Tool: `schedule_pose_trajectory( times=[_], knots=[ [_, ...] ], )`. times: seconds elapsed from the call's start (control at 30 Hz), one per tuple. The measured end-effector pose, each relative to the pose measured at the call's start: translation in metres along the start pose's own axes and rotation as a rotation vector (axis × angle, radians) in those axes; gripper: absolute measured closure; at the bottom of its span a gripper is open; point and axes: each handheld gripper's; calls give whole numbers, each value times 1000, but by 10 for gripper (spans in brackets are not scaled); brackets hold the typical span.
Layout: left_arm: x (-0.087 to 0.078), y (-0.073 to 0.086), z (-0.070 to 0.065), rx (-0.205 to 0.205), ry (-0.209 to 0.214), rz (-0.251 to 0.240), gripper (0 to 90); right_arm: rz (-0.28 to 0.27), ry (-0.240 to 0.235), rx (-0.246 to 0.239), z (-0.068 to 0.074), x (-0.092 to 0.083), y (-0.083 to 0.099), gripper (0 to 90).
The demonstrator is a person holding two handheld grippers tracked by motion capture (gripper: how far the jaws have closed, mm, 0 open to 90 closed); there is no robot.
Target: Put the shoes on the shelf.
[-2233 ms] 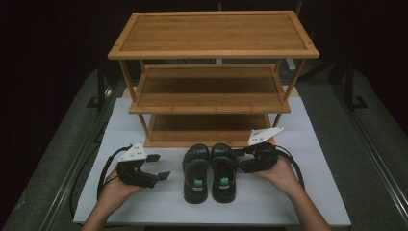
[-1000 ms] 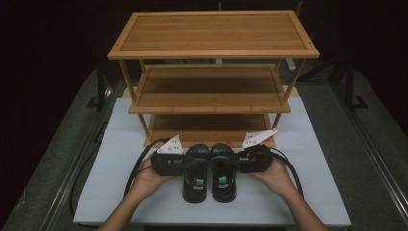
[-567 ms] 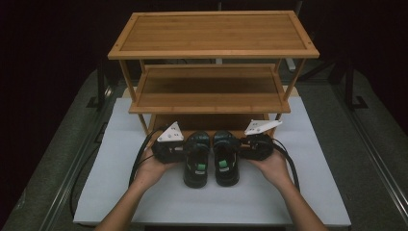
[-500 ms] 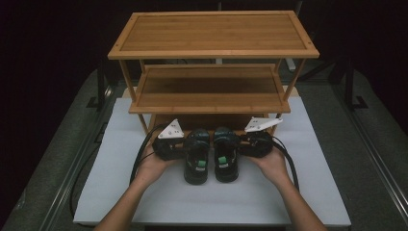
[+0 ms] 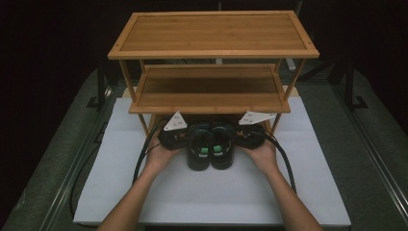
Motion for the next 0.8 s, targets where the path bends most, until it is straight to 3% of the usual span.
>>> schedule_pose_trajectory(
  times=[0.2,0.37,0.47,0.57,0.8],
  knots=[
    [1,3,1,-13,7,8,663,17,-6,0,0,-1,2,662],
    [-5,1,-1,-48,20,7,472,10,-16,9,1,-7,0,570],
    [-13,0,-5,-57,26,19,376,6,-17,13,6,-15,-3,518],
    [-25,3,-9,-70,25,0,330,6,-22,24,9,-26,-3,467],
    [-50,21,-15,-91,8,21,231,56,-22,52,20,-45,12,392]
  ],
)
Point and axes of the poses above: each handheld gripper's, and its own axes: x roughly forward along the jaws, y roughly out of its underside, z roughly to its left, and after that the axes turned 10 degrees about -x, right-handed
